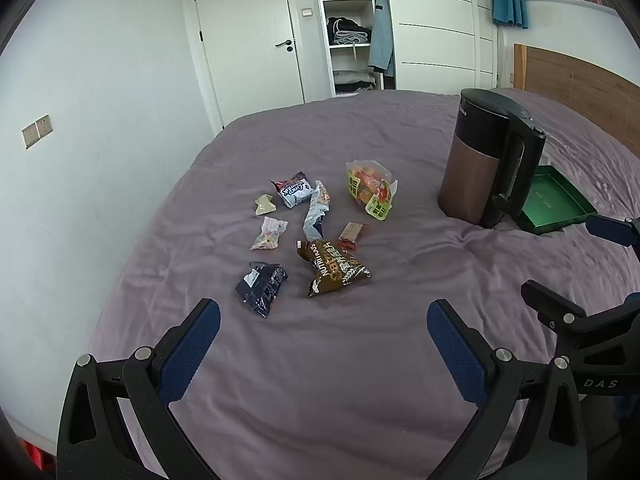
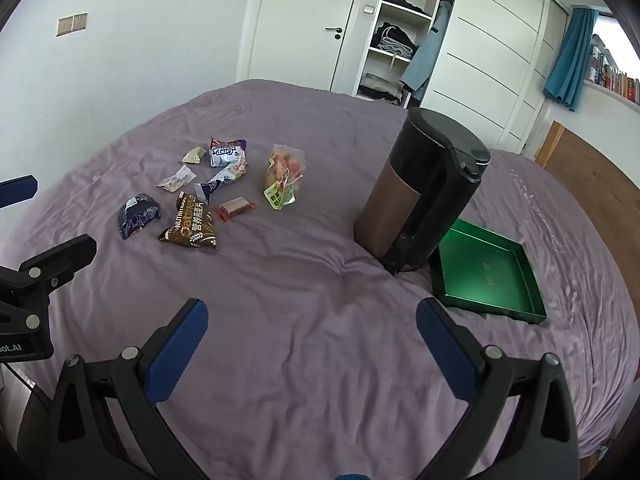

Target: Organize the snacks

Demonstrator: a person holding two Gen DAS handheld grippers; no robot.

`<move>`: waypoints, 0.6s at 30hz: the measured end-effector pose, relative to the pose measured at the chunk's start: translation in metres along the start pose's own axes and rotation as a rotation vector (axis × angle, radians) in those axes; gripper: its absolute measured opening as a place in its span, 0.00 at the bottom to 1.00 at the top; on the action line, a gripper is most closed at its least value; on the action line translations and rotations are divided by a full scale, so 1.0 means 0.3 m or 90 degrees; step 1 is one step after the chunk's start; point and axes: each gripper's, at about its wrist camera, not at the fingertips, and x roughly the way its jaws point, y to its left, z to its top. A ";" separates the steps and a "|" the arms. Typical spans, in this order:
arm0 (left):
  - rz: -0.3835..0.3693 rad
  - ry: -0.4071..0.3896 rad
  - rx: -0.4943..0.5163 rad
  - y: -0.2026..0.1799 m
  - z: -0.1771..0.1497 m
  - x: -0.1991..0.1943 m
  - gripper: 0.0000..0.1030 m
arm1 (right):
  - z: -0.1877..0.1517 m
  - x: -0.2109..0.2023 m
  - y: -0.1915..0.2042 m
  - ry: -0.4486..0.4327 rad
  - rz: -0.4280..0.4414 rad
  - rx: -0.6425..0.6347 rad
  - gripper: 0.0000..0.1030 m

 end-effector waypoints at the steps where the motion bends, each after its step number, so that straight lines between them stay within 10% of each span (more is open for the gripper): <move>1: 0.000 0.000 0.001 -0.001 0.000 0.000 0.99 | 0.000 -0.001 0.000 0.000 0.001 0.000 1.00; 18: -0.003 0.001 -0.002 -0.002 -0.001 0.000 0.99 | 0.005 -0.001 0.005 0.002 -0.002 -0.003 1.00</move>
